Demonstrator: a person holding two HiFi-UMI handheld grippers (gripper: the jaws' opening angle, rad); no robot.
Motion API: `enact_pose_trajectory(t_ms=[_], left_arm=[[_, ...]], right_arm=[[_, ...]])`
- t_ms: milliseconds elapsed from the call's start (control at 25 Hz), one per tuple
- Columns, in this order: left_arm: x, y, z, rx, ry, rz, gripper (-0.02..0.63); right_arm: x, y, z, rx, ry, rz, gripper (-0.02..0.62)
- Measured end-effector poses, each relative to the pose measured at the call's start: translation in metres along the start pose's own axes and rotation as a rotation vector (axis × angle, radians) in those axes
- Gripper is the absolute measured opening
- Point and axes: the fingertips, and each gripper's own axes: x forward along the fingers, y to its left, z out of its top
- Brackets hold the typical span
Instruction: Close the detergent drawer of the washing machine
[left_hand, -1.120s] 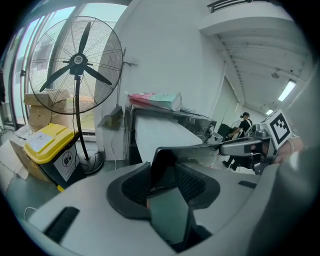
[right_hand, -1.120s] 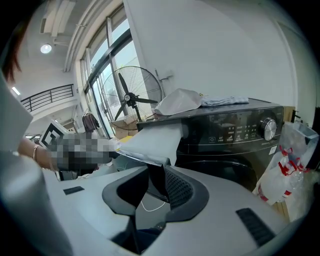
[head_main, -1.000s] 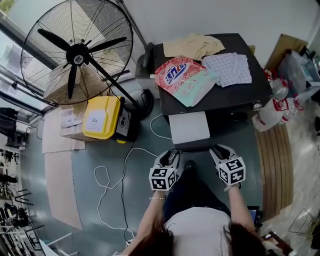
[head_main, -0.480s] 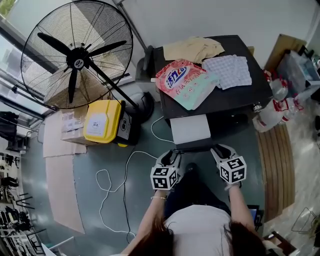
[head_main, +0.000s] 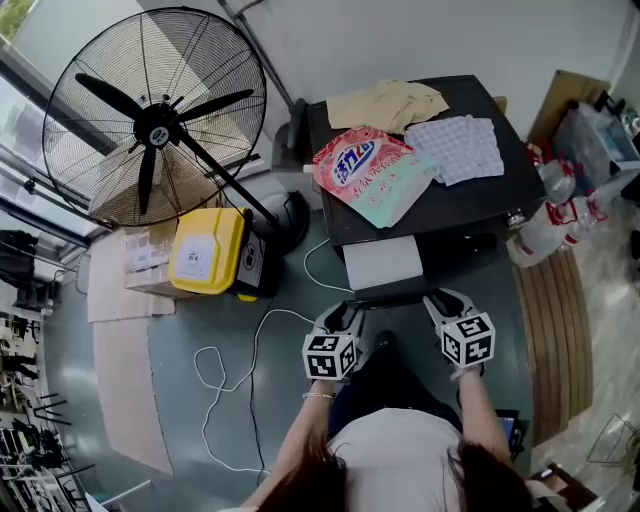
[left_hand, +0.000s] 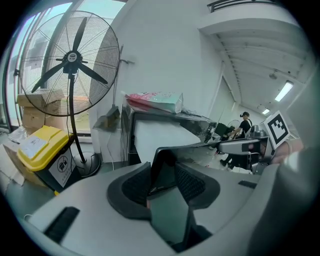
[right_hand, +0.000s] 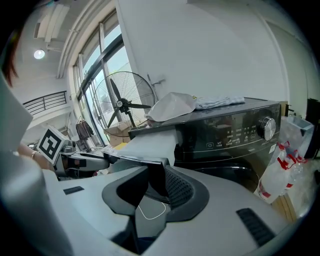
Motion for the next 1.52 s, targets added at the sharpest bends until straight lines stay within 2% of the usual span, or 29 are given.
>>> enact_pose_trajectory(t_ms=[1520], left_arm=[[0.037,0.03,0.042,-0.021,-0.027,-0.009,0.158]], right_arm=[[0.042,-0.02,0.044,0.057,-0.059,-0.032,0.127]])
